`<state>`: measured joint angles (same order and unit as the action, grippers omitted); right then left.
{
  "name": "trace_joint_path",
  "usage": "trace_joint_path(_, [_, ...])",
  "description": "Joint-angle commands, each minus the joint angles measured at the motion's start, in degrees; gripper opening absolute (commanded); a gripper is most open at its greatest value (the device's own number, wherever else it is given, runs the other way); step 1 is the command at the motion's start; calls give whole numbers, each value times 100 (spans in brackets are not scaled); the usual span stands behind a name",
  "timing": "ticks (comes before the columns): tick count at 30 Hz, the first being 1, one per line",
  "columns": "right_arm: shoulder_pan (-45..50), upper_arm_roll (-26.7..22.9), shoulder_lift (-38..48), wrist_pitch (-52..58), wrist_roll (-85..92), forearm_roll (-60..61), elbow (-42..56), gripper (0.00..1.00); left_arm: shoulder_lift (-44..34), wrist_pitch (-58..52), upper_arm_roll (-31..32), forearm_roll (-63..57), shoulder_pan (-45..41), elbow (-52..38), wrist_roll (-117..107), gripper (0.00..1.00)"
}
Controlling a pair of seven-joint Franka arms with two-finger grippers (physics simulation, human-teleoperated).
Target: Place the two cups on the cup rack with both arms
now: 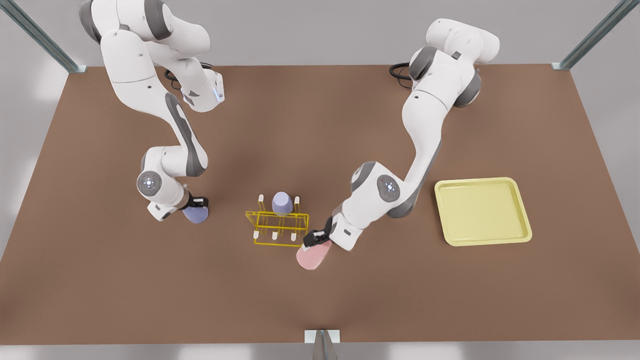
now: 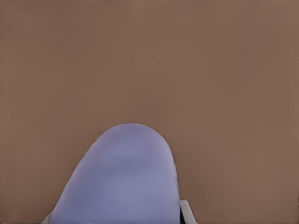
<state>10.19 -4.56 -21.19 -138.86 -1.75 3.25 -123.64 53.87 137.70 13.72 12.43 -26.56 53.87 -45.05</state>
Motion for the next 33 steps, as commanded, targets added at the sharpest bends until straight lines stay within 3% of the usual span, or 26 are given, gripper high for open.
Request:
trace_joint_path(1, [0, 25, 36, 166, 17, -34, 68, 79, -8, 126, 8, 154, -69, 1, -2254, 82])
trace_joint_path(12, [-61, 667, 124, 289, 52, 0, 1315, 79, 150, -428, 148, 224, -218, 1, -2175, 82])
trace_joint_path(24, [44, 1344, -474, 281, 104, 590, 2625, 79, 291, -402, 166, 216, -315, -26, -2166, 82])
trace_joint_path(26, [44, 1388, -500, 289, 104, 581, 2643, 79, 291, -375, 166, 216, -315, -26, -2166, 100])
trace_joint_path(31, [44, 1546, -561, 289, 113, 590, 2625, 79, 203, -585, 61, 172, -272, -70, -2184, 100])
trace_joint_path(33, [44, 1599, -561, 342, 131, 590, 2616, 79, -166, -1552, -115, 163, 580, -404, -1446, 100])
